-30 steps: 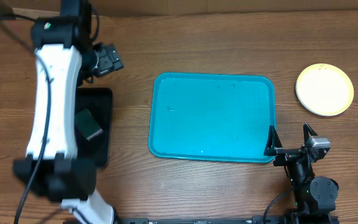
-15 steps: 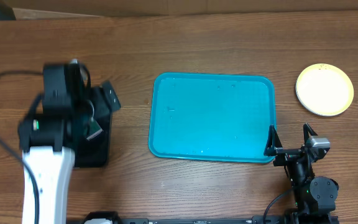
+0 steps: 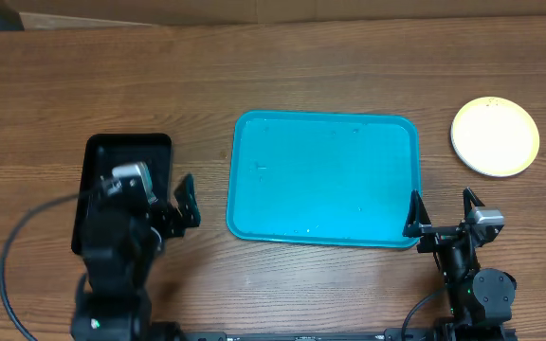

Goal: Clean dirty plates on tray and stack at the side

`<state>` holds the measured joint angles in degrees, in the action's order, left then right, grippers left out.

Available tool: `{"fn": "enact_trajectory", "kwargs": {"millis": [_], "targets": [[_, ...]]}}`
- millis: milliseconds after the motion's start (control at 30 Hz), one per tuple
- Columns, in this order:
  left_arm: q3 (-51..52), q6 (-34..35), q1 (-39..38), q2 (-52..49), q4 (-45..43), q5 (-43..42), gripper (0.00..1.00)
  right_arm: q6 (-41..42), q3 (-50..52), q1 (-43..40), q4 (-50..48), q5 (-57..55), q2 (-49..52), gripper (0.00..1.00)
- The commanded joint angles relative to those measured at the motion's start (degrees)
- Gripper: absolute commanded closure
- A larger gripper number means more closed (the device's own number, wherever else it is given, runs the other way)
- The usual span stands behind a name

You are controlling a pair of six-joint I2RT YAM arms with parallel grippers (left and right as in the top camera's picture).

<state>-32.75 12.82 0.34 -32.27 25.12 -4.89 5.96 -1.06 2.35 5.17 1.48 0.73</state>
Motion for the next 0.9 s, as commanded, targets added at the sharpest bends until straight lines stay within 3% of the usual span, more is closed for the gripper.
{"fn": "enact_trajectory", "kwargs": {"millis": [0,567,867], "targets": [[7.6,-3.4,-0.4,6.4,-5.4,-2.7,0.00,-0.2,0.6,0.3,-0.3,-0.3,-0.6,0.00],[32.7,-1.5,-0.4,24.8,-35.9,-2.0,0.00,-0.2,0.6,0.3,-0.3,-0.4,-0.6,0.00],[32.5,-4.6,-0.3,30.3,-26.8,1.2,0.00,-0.2,0.6,0.3,-0.3,-0.4,-0.6,0.00]]}}
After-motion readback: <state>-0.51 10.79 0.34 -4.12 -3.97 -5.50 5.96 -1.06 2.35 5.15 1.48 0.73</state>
